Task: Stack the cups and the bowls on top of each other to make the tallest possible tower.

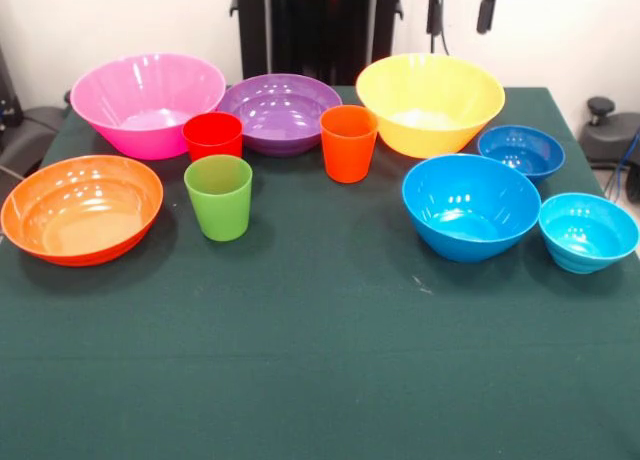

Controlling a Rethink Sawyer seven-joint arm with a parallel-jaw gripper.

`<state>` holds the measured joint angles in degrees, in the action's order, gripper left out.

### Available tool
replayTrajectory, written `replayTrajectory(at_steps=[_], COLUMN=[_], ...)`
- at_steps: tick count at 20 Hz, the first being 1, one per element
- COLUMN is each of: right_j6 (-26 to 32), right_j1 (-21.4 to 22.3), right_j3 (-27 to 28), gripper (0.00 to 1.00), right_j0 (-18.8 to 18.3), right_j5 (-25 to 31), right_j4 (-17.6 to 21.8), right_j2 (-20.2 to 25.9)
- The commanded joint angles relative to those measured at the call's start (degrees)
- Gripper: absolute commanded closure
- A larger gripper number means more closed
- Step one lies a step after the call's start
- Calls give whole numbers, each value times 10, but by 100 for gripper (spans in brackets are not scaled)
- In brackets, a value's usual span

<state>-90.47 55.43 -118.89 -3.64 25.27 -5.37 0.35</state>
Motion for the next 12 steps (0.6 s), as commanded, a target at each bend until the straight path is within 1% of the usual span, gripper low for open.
replayTrajectory(at_steps=[1, 4, 6, 7, 10, 12], right_j6=[-99, -101, -100, -100, -106, -111], right_j1=[-59, -75, -89, -97, -127, -143], right_j3=[39, 69, 102, 114, 157, 178], gripper=[0, 0, 0, 0, 0, 0], right_j0=[25, 34, 40, 41, 51, 53], right_j5=[-32, -5, 26, 33, 43, 32], right_j4=[23, 12, 6, 1, -6, -14], right_j2=[0, 0, 1, 4, 1, 2])
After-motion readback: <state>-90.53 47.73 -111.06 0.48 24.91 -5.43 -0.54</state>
